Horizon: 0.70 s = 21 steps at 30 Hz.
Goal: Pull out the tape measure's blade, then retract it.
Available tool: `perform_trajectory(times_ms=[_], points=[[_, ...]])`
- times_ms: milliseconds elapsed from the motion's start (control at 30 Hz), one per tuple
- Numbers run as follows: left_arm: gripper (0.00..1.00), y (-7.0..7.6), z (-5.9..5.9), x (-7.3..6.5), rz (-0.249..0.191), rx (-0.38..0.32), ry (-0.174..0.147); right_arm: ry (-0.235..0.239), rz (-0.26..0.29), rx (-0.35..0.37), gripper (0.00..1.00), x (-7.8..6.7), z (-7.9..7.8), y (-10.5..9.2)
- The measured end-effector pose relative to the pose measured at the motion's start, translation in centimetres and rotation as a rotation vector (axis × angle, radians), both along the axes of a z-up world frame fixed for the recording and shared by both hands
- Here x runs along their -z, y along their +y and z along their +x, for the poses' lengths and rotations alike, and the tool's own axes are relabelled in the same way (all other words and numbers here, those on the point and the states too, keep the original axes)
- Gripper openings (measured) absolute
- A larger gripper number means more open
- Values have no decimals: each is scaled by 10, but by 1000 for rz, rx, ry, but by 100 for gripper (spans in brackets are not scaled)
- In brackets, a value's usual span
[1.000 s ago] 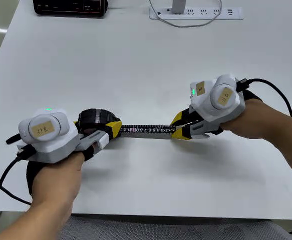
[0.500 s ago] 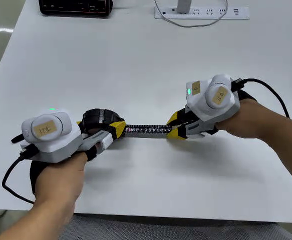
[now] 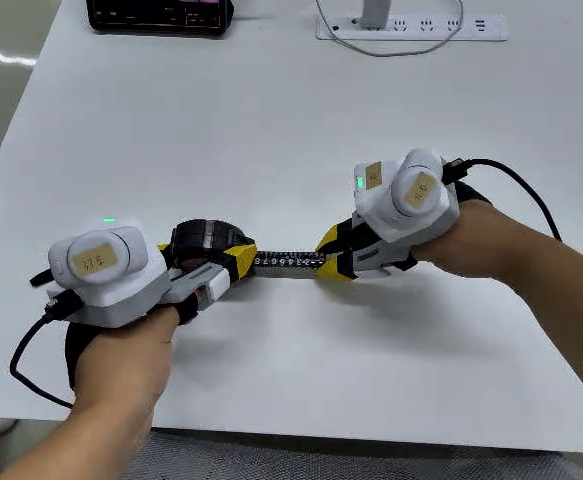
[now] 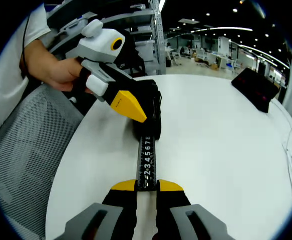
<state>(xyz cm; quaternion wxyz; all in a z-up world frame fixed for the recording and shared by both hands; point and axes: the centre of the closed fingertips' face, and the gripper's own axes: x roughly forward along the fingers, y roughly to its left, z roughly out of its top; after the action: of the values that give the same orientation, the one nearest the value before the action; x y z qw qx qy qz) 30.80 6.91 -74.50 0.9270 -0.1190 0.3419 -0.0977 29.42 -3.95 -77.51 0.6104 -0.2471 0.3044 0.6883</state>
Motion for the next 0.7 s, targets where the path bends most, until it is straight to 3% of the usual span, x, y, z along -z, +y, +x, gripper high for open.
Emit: perform_trajectory(times_ms=[700], points=[[55, 1, 0, 1, -12, 1, 1, 17, 41, -10, 10, -1, -2, 31]])
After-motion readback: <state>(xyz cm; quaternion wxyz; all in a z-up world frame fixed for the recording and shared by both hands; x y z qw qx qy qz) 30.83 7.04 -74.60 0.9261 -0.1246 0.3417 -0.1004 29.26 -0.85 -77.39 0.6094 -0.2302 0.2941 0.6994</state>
